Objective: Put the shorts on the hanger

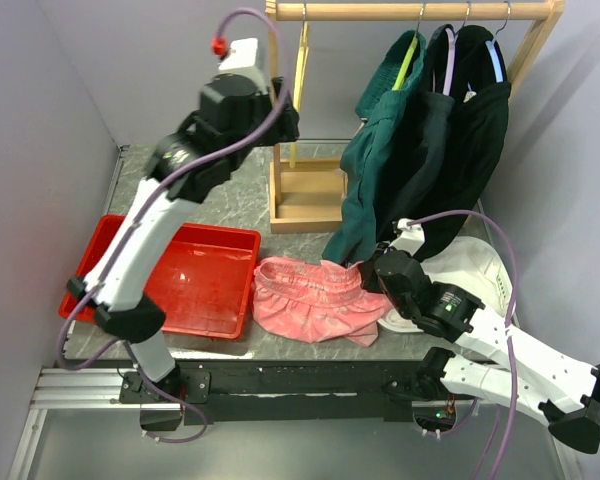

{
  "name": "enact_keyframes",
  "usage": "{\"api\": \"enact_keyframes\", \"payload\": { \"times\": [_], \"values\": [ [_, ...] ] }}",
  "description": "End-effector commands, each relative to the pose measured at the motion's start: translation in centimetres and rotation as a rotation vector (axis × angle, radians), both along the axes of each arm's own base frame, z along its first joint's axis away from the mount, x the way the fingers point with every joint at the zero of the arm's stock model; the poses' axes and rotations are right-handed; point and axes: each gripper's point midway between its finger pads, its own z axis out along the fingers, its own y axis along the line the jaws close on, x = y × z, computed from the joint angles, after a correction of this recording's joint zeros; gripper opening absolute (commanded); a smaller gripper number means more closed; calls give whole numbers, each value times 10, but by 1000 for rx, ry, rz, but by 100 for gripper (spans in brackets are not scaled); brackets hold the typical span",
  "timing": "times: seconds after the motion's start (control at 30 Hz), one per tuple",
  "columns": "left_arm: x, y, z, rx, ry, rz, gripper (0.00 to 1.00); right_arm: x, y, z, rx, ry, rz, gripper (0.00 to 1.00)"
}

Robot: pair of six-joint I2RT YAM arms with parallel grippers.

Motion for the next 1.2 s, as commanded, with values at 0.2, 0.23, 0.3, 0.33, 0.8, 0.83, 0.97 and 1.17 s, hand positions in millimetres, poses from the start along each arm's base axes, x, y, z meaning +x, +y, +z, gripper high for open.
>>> {"api": "enact_keyframes", "payload": {
  "times": [0.2, 0.23, 0.3, 0.33, 0.8, 0.83, 0.97, 1.17],
  "values": [
    [50, -8, 14, 140, -185, 102, 72, 2, 2, 8, 34, -19, 0, 4],
    [56, -12, 6, 168, -180, 98, 72, 2, 4, 6, 26, -14, 6, 4],
    [61, -17, -1, 192, -177, 99, 71, 3, 6, 5, 23, -11, 9, 4],
    [66, -20, -9, 211, -170, 97, 71, 4, 7, 5, 21, -10, 10, 4],
    [74, -25, -9, 262, -226, 161, 5, 9, 16, -1, -2, 2, 28, 4],
    [72, -24, 2, 248, -256, 168, 1, 9, 16, -1, -4, 2, 31, 3],
    [64, -18, 22, 243, -319, 190, 1, 9, 17, 1, -1, -2, 34, 3],
    [55, -13, 36, 211, -353, 189, 1, 10, 16, 4, 6, -11, 31, 3]
  ]
}}
